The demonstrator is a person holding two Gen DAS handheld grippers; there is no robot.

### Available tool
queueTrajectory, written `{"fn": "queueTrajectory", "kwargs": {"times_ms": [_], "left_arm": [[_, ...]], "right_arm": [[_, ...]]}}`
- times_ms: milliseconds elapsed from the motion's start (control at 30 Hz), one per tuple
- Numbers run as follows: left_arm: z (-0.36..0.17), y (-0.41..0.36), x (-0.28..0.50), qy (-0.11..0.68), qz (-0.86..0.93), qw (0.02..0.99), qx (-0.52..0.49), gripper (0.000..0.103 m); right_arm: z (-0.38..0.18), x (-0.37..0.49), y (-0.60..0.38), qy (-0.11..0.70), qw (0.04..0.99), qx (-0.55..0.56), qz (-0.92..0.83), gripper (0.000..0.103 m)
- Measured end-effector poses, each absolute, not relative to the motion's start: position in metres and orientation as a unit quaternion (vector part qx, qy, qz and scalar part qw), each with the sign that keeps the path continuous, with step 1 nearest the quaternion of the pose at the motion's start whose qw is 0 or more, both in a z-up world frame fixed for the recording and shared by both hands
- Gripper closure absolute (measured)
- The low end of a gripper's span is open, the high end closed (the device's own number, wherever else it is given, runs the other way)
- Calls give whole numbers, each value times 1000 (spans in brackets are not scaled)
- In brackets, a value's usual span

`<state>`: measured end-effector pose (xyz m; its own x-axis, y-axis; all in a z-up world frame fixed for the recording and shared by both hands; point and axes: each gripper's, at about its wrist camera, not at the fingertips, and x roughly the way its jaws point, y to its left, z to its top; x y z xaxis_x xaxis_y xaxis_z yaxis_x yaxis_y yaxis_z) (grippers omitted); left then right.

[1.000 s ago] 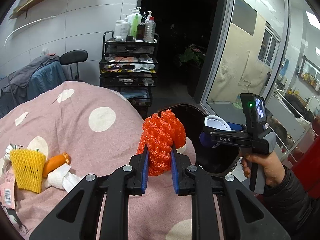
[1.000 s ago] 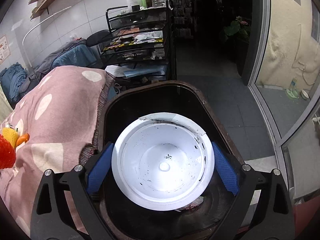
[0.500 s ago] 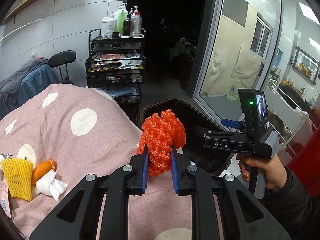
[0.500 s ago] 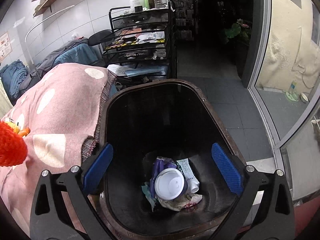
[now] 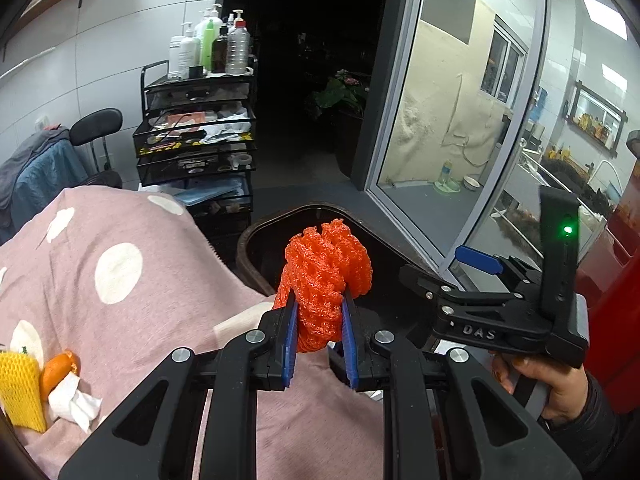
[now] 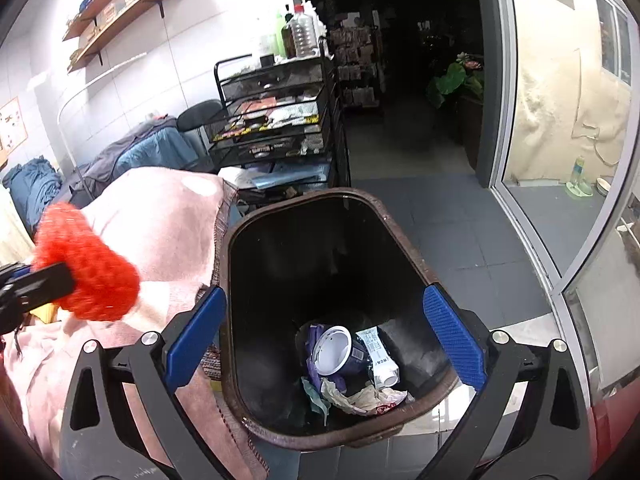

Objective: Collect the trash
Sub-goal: 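Lower the orange foam net into the bin and open the left tool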

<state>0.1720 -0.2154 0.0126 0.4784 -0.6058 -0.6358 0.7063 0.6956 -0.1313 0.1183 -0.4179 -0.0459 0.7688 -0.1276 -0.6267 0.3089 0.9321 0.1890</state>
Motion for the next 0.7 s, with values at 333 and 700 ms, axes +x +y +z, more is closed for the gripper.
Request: {"fn": "queueTrajectory", "kwargs": {"times_ms": [333, 700], "left_arm": [[1, -256, 187, 358, -393, 842, 89, 84], [-5, -287, 199, 382, -400, 829, 90, 84]], "right_arm": [[-39, 89, -428, 303, 930, 144, -151, 6], [-42, 68, -442, 298, 924, 161, -175, 6]]}}
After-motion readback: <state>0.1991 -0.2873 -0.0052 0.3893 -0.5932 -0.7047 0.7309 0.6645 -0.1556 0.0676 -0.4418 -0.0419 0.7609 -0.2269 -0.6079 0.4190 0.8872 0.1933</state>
